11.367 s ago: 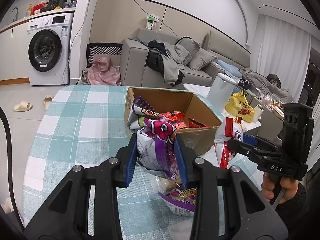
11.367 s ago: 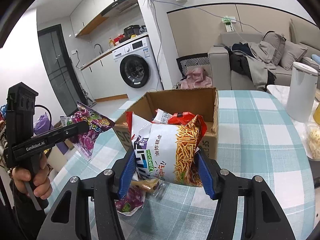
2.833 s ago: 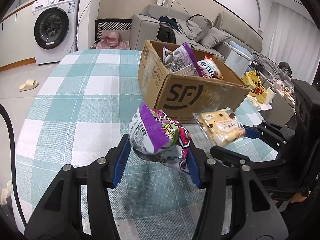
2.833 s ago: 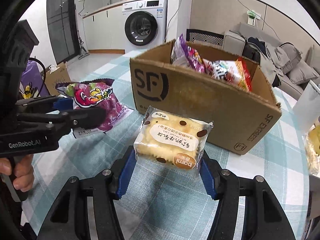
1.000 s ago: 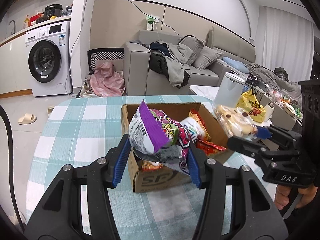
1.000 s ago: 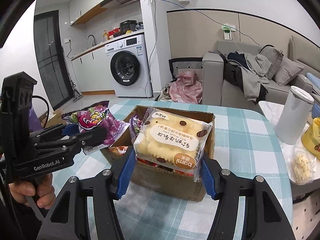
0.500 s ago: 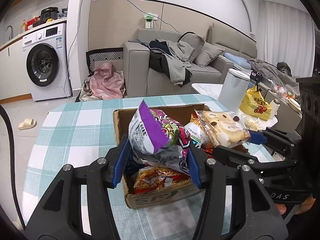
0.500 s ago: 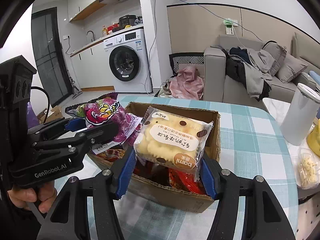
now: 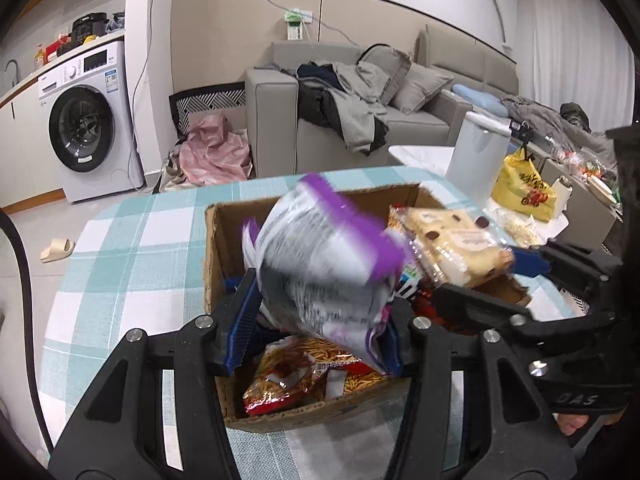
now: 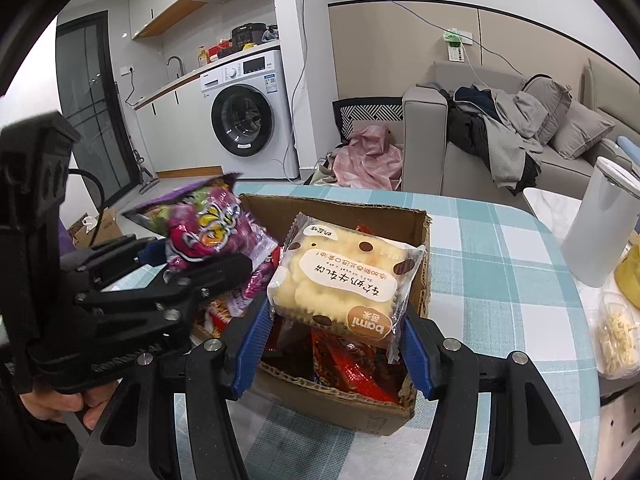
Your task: Organize snacks
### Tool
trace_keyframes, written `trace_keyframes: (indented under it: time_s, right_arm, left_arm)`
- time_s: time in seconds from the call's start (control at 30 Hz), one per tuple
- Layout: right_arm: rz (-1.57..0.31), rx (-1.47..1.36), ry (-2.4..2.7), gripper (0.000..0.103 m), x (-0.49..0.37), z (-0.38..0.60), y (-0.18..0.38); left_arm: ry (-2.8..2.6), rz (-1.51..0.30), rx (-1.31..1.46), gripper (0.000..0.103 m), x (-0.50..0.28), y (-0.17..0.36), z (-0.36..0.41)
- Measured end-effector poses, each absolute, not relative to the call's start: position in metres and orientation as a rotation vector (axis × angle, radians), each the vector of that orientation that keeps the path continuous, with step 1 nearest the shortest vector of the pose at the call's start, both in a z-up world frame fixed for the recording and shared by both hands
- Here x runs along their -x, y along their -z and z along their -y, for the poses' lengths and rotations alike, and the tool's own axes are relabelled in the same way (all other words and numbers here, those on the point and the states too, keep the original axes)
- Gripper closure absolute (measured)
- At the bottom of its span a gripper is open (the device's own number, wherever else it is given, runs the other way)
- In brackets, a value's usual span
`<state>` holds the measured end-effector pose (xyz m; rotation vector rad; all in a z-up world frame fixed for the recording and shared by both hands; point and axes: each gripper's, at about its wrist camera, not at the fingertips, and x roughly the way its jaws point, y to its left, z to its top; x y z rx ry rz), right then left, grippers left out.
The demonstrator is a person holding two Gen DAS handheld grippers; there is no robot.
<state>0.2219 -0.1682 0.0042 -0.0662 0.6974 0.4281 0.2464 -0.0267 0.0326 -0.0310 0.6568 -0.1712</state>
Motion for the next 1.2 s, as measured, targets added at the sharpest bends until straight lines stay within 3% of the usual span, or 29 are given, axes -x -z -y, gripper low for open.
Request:
trace_keyframes:
  time_s: [0.43,0.53,0.63,0.67,0.7,0.87,0.97,1.2]
  right_arm:
    - [-0.682,0.087,-0.429,0.042,-0.232,0.165,0.001]
    - [-0.677,0.087,-0.431,0.035,-0.232,0.165,0.0]
    - [-0.643,0.097,-0.434,0.026,-0.226,0.168,-0.004]
    - [-0.637,0.099,-0.434,0.024,-0.224,0.169,-0.005]
    - [-0.632,0.1,-0.434,0.022,-0.221,0.171,-0.007]
    - [-0.607,0.089,-0.442,0.011,-0.211,0.185,-0.013]
    - [-0.595,0.076,-0.453,0.006,-0.202,0.191,-0.015]
    - [-0.548,0.03,-0.487,0.001,-0.179,0.199,-0.018]
  left_arm:
    - [0.141,-0.678,0.001,0.053,-0.265,-0.023,0.03]
    - [0.141,-0.683,0.0,0.052,-0.264,-0.025,0.03]
    - [0.148,-0.673,-0.002,0.04,-0.257,-0.029,0.028]
    - [0.142,-0.668,-0.001,0.029,-0.254,-0.031,0.027]
    - [0.141,-0.661,0.002,0.025,-0.251,-0.033,0.026]
    - [0.154,-0.628,-0.008,0.014,-0.232,-0.045,0.021]
    - [0.151,-0.604,0.001,0.001,-0.219,-0.05,0.016]
    - [0.165,-0.51,0.025,0.001,-0.177,-0.064,0.003]
